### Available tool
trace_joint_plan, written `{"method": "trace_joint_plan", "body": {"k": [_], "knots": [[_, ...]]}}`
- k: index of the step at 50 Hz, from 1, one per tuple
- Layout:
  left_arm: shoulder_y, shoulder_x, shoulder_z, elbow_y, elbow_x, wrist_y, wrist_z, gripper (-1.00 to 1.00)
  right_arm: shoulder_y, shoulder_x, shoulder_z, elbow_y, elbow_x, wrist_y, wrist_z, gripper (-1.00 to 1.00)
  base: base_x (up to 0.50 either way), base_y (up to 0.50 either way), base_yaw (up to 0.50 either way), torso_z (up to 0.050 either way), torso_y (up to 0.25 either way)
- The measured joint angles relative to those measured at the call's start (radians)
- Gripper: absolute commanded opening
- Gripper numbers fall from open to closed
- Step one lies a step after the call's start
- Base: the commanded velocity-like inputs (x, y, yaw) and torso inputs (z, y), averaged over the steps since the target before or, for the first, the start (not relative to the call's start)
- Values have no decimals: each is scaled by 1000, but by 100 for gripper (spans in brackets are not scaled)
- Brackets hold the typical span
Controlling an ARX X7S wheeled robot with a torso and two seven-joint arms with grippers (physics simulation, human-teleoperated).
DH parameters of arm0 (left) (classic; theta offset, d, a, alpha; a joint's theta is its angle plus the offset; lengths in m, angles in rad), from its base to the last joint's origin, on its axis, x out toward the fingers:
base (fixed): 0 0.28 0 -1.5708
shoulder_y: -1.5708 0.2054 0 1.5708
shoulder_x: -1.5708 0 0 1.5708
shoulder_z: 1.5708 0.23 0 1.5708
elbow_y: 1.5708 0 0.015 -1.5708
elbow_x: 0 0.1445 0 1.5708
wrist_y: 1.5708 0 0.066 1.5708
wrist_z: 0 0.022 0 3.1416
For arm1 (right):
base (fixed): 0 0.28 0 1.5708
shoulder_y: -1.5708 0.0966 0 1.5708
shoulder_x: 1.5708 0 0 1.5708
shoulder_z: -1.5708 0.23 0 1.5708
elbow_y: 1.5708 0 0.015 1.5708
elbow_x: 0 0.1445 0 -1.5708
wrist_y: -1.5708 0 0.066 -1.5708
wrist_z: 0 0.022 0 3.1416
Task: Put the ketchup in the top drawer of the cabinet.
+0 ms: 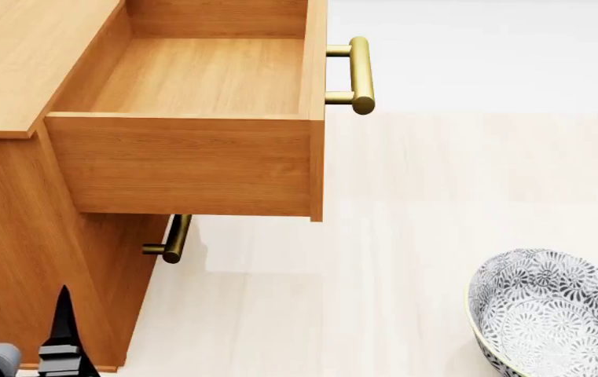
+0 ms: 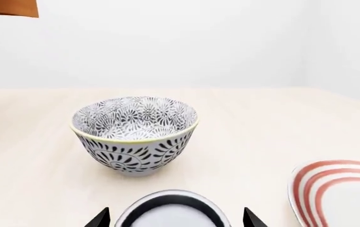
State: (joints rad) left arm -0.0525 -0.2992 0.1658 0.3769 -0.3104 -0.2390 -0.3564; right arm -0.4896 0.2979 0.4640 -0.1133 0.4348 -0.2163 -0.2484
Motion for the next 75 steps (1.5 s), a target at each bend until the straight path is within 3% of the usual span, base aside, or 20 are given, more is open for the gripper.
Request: {"method": "trace_joint_plan", "body": {"k": [13,14,36,75], "knots": [[-2,-2,3,-6,-3,3,-4,100,17,5,-12,33,-7,22,8,100,0,0,0,0,0],[-2,-2,3,-6,-3,3,-5,100,18,6,-13,34,-7,24,9,-100,0,0,0,0,0],[-3,-9,5,-4,-11,0,-15,100,15,9,-10,-17,46,57,28,-100,1,0,0,0,0],[-18,-22,8,-7,-41,-6,-14,100,60,167,101,-540,206,348,307,-100,0,0,0,0,0]]}}
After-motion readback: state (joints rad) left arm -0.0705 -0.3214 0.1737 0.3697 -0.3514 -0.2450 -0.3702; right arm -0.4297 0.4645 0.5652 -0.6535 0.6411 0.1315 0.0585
